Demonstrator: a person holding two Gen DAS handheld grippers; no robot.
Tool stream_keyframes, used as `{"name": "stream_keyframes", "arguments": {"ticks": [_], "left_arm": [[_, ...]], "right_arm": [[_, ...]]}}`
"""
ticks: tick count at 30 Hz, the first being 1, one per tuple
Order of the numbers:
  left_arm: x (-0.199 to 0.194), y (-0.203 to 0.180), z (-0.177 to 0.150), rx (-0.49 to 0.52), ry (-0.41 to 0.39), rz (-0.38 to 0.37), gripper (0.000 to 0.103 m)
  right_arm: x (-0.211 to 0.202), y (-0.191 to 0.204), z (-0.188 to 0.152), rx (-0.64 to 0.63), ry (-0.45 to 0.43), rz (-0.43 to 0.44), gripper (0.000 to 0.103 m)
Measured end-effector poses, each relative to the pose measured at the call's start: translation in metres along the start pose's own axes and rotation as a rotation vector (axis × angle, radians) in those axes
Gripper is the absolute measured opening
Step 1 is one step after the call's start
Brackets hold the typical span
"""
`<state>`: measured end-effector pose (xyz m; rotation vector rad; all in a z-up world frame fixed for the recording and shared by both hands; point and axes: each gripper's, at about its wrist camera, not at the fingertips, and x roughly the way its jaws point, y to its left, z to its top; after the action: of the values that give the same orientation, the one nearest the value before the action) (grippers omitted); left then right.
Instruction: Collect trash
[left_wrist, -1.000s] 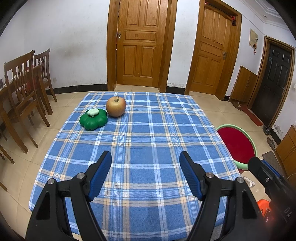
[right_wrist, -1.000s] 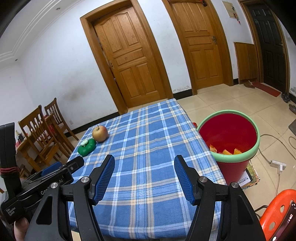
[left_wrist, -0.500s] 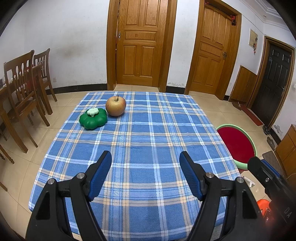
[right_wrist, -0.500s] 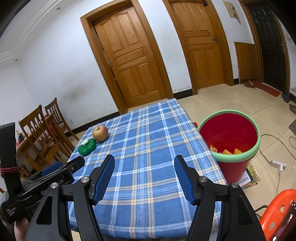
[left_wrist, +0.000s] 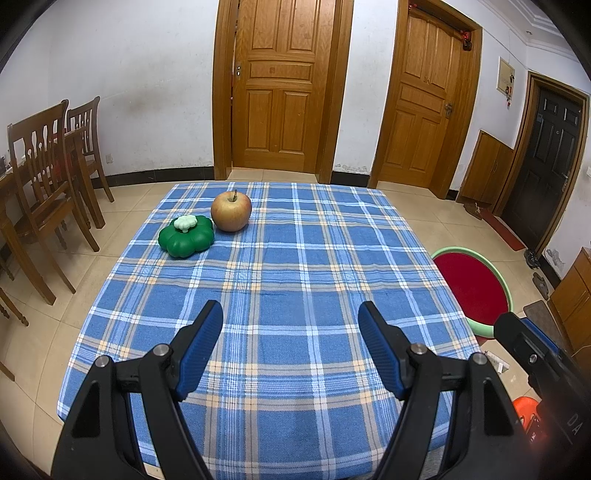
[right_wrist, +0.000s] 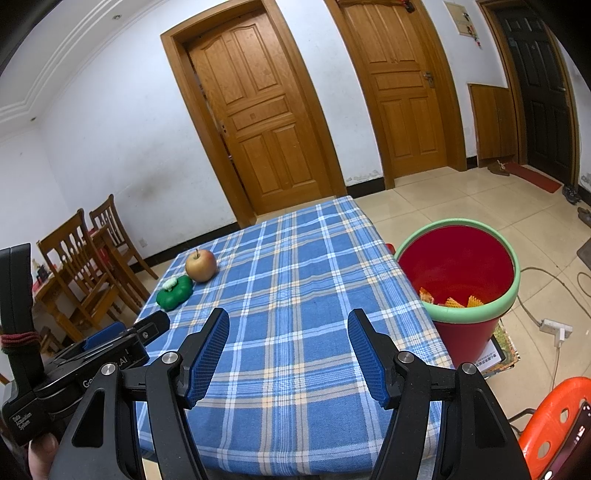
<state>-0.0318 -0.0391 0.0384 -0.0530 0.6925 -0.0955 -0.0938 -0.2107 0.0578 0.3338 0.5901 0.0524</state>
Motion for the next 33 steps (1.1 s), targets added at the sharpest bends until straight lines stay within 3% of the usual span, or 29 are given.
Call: {"name": "stream_keyframes", "arguments": {"ticks": [33], "left_arm": [[0.0002,-0.0019,0.0006,0.000,-0.001,-0.002,0.075]], "right_arm": [[-0.0011,-0.0008,0.0004,-0.001,-0.003,0.001,0.068]]}}
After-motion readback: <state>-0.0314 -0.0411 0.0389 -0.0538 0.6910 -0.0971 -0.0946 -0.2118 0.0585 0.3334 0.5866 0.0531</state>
